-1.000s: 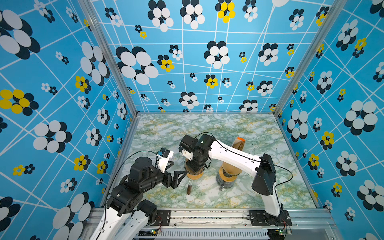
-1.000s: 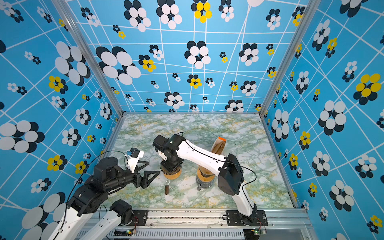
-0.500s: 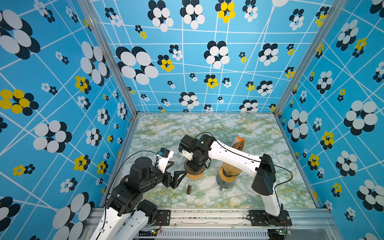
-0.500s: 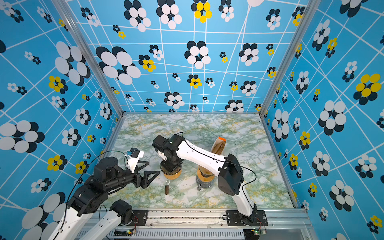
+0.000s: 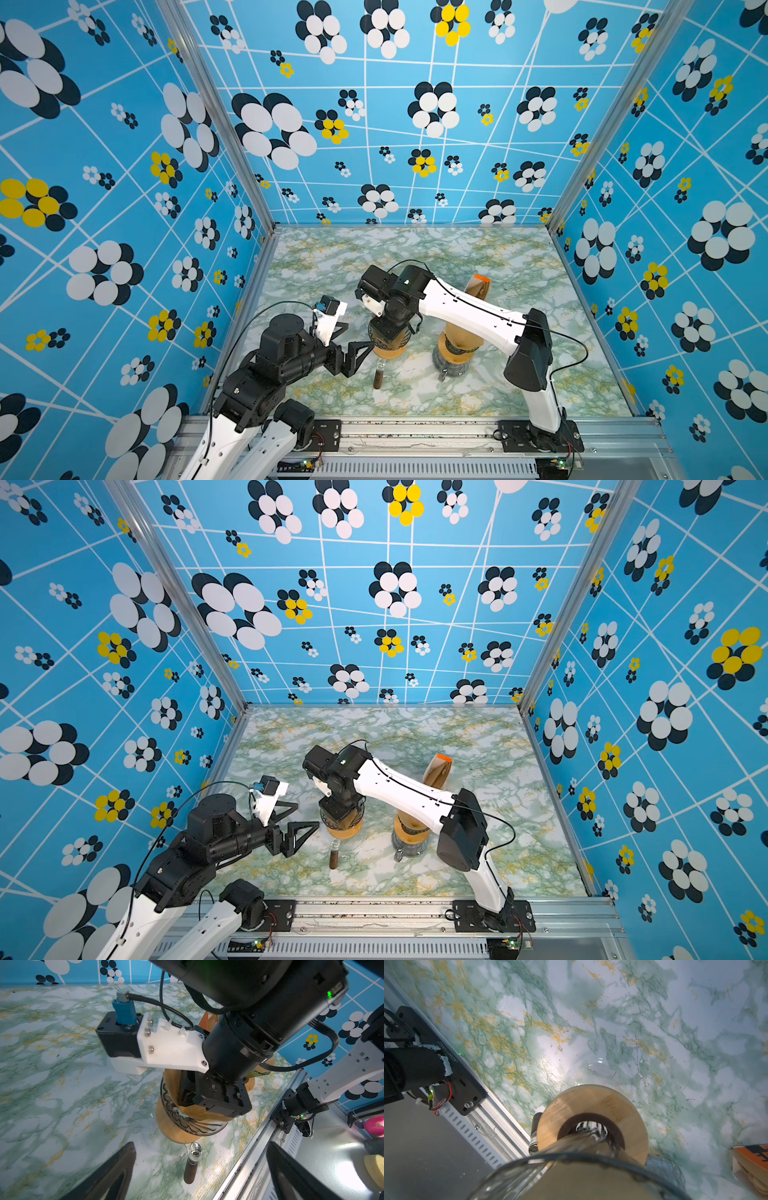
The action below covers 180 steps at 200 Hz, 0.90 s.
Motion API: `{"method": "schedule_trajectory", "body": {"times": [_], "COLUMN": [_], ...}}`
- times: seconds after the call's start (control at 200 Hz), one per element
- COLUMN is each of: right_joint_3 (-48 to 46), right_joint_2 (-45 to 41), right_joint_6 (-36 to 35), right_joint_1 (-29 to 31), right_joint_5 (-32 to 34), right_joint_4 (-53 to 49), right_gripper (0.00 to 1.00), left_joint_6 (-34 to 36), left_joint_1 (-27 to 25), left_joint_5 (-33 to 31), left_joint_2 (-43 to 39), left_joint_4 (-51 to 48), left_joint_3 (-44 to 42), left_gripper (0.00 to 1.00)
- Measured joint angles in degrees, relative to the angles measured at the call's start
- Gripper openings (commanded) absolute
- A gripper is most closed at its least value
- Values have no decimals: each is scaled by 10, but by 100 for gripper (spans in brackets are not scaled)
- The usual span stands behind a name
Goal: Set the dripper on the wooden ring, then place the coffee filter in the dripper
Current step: 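Press the filter down inside the dripper with the right gripper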
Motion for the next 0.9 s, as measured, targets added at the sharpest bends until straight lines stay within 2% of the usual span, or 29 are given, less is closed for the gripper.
{"method": "schedule_trajectory", "body": {"times": [0.4,0.9], "right_joint_3": [-2,-37], "right_joint_2": [4,4], "right_joint_6": [0,5], "right_joint_1": [0,0], "right_joint_5": [11,16], "right_joint_4": [-2,0], "right_gripper": [13,13], "left_joint_6": [0,0], "left_joint_1": [3,3], "left_joint_5": [2,2], "left_joint_2": [0,0], "left_joint_4": [0,0], "left_joint_3": [0,0], "left_gripper": [99,99]}}
